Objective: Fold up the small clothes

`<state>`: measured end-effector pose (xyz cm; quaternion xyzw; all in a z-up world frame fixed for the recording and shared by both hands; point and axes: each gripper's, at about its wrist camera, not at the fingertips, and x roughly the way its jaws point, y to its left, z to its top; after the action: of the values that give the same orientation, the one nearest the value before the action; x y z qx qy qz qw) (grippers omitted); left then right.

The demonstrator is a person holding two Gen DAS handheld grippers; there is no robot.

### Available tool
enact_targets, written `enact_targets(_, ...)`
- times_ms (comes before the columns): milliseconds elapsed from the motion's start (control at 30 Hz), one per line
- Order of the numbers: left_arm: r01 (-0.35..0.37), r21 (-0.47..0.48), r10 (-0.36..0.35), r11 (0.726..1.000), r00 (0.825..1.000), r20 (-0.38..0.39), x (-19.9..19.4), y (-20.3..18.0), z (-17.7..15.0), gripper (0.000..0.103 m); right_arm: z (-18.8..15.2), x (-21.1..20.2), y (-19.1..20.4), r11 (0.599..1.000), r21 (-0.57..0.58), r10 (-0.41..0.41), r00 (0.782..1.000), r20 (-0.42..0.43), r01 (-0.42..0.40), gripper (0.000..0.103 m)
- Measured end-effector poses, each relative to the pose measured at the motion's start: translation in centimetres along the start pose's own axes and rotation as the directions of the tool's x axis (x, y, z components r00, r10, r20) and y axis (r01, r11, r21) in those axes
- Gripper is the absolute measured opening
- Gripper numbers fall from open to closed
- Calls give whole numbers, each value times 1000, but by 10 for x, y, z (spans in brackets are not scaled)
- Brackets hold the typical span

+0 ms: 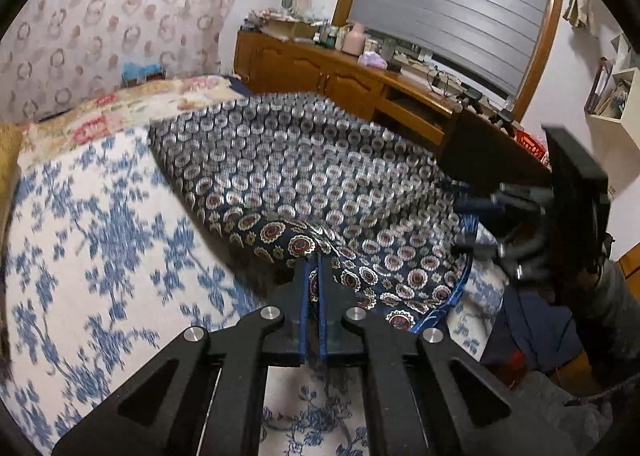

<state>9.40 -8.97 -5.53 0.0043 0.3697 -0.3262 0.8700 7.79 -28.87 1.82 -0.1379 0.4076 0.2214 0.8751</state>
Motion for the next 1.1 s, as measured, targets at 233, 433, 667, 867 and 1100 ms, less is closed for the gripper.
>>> enact_targets(233, -7, 5, 7, 1000, 1000, 25, 0, 0, 22, 5, -26, -16, 11, 998, -30, 47, 998, -45, -49, 55)
enact_targets(433, -13, -4, 13, 1000, 999, 29, 1, 4, 27, 5, -35, -14, 17, 996, -70, 41, 996, -79, -46, 55)
enact_targets(667, -8, -17, 9, 1000, 999, 33, 0, 7, 29, 5, -22, -4, 17, 996, -93, 3, 998, -58, -9, 55)
enact_targets(867, -16, -18, 17, 1000, 999, 40, -4, 9, 30, 5, -13, 7, 21, 991, -131, -28, 999, -40, 23, 13)
enact_targets(1100, -49, -11, 50, 999, 998, 48, -4, 18, 34, 5, 20, -7, 8, 994, -83, -63, 993, 96, 71, 6)
